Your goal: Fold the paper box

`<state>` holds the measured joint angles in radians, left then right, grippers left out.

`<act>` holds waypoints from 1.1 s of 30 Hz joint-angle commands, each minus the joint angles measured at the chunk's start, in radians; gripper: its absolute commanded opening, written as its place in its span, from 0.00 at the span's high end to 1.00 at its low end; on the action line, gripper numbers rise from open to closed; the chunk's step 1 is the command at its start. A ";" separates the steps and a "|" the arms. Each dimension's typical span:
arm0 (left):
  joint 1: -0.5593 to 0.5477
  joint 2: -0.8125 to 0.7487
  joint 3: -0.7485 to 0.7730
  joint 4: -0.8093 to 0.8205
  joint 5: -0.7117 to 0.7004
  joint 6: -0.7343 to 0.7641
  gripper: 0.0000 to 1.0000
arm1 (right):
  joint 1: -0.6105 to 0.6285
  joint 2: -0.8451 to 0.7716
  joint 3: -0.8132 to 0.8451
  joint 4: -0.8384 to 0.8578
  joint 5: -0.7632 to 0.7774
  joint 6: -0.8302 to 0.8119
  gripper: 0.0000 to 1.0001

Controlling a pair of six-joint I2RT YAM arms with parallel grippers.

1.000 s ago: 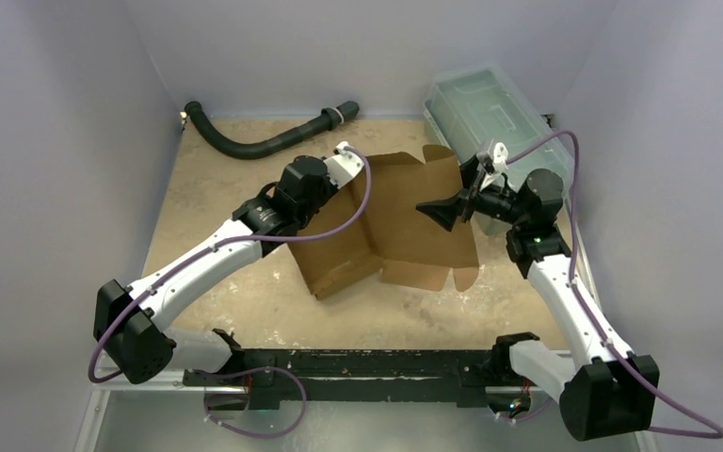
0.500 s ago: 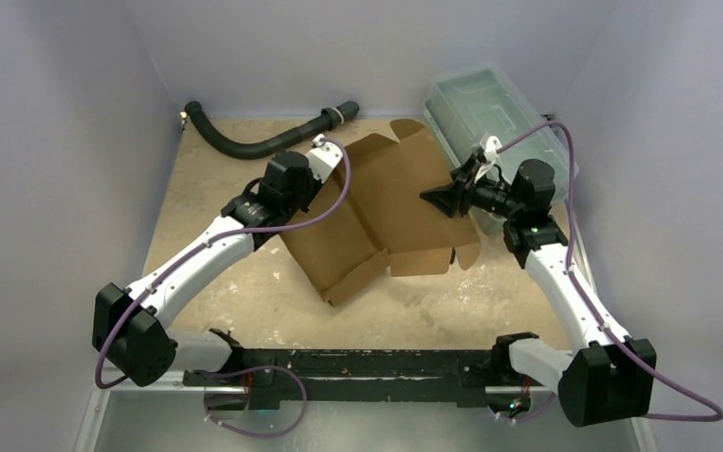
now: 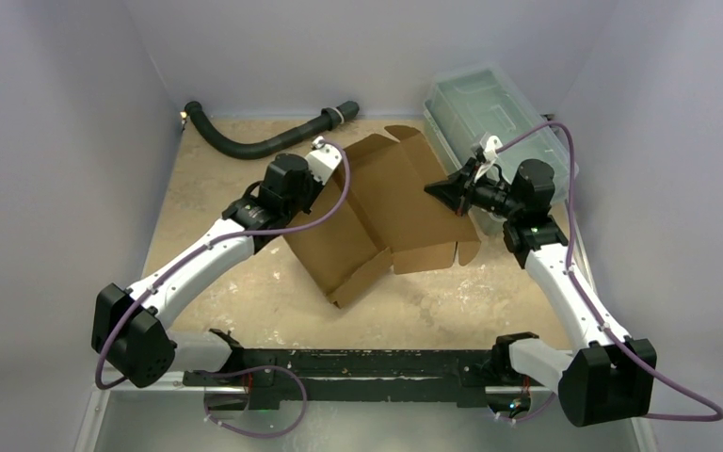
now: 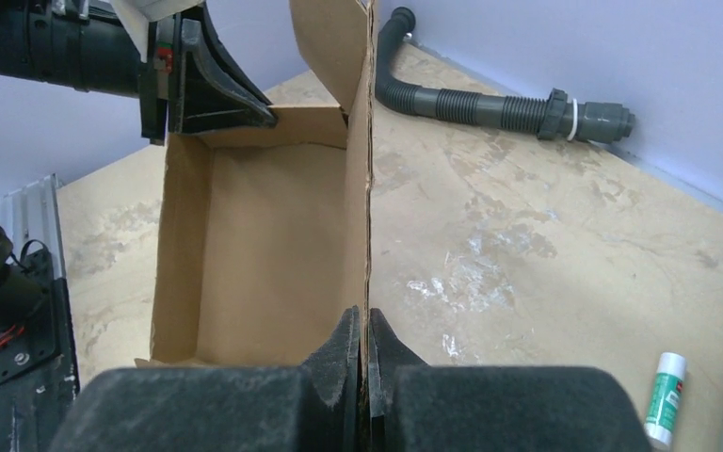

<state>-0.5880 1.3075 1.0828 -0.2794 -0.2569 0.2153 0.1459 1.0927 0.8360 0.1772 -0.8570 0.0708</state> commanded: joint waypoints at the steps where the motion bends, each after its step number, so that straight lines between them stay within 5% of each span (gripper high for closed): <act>1: 0.001 -0.031 -0.021 0.074 0.061 -0.073 1.00 | 0.011 -0.023 0.032 -0.004 0.032 -0.016 1.00; 19: 0.014 -0.027 -0.083 0.057 -0.007 0.012 0.80 | 0.011 -0.020 0.029 -0.003 0.047 -0.016 1.00; 28: 0.013 -0.042 -0.108 0.069 -0.073 0.061 0.62 | 0.011 -0.014 0.026 -0.001 0.038 -0.017 1.00; 33: 0.013 -0.053 -0.110 0.063 -0.091 0.070 0.61 | 0.010 -0.014 0.025 0.001 0.036 -0.018 1.00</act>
<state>-0.5781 1.2884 0.9749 -0.2241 -0.3107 0.2611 0.1505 1.0855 0.8360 0.1642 -0.8207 0.0669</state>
